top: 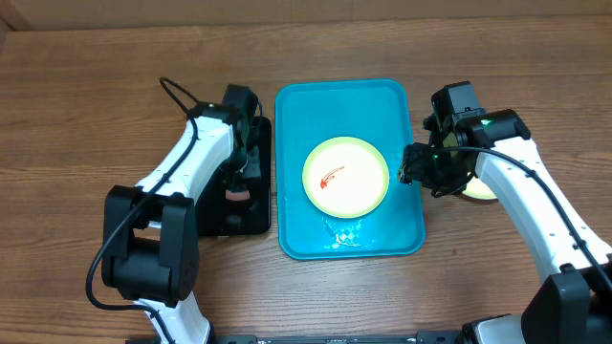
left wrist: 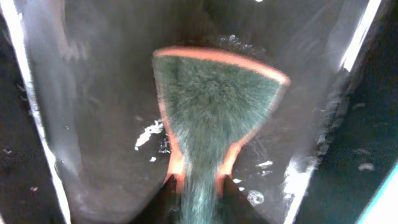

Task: Clean dirty plates on tray and stack at the side
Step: 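Carry the sponge with the left gripper onto the yellow plate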

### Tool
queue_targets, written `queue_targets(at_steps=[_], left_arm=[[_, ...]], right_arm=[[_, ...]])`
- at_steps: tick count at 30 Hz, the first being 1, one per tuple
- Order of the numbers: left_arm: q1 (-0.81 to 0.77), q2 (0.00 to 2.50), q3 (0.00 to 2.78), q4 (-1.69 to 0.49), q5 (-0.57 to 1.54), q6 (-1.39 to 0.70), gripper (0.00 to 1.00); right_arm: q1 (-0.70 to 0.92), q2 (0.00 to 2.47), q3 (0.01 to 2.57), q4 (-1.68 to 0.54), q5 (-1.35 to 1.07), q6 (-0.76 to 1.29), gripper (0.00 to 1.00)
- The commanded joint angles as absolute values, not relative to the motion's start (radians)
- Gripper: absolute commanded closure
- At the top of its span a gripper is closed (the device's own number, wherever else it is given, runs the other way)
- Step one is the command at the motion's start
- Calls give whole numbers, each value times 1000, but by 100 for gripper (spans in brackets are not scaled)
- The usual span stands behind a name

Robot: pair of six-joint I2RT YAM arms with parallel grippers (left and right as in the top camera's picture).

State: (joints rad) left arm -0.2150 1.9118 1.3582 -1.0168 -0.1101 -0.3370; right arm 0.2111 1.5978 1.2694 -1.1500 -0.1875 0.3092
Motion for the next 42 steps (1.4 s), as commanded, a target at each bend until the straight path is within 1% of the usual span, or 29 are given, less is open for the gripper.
queue_targets(at_steps=[1, 6, 9, 10, 11, 13, 14, 18, 22, 26, 30, 33, 35, 38, 42], left_arm=[[-208, 1915, 1403, -1016, -123, -335, 62], [-208, 1927, 1342, -933, -123, -336, 50], [-208, 1951, 1283, -865, -114, -336, 50], [-208, 1964, 1267, -852, -107, -336, 54], [-208, 1980, 1254, -844, -103, -336, 61], [-208, 2009, 1245, -845, -100, -336, 87], [-208, 2023, 1245, -849, -95, -336, 96], [-208, 2021, 1251, -864, -100, -336, 96], [-208, 1992, 1288, -894, -101, -336, 96], [-208, 1935, 1362, -952, -103, -336, 96], [-208, 1888, 1452, -1028, -107, -326, 96], [-208, 1857, 1516, -1090, -108, -292, 96], [-208, 1836, 1562, -1131, -119, -283, 96], [-208, 1816, 1590, -1156, -134, -283, 96], [-208, 1790, 1594, -1169, -138, -283, 96]], right_arm=[[213, 1617, 1269, -1142, -225, 245, 34], [213, 1656, 1264, -1115, -226, 245, 34], [213, 1662, 1242, -1103, -226, 245, 35], [213, 1662, 1232, -1097, -226, 245, 35], [213, 1662, 1221, -1091, -226, 246, 35], [213, 1662, 1196, -1078, -226, 246, 35], [213, 1662, 1180, -1068, -226, 246, 35], [213, 1662, 1128, -1027, -226, 246, 36], [213, 1662, 1097, -988, -226, 245, 42], [213, 1662, 1097, -941, -230, 224, 44], [221, 1662, 1096, -900, -251, 204, 48], [263, 1663, 1089, -853, -257, 204, 50], [307, 1663, 1084, -813, -177, 214, 52], [332, 1663, 1084, -791, -12, 319, 51], [332, 1682, 1080, -747, -27, 322, 51]])
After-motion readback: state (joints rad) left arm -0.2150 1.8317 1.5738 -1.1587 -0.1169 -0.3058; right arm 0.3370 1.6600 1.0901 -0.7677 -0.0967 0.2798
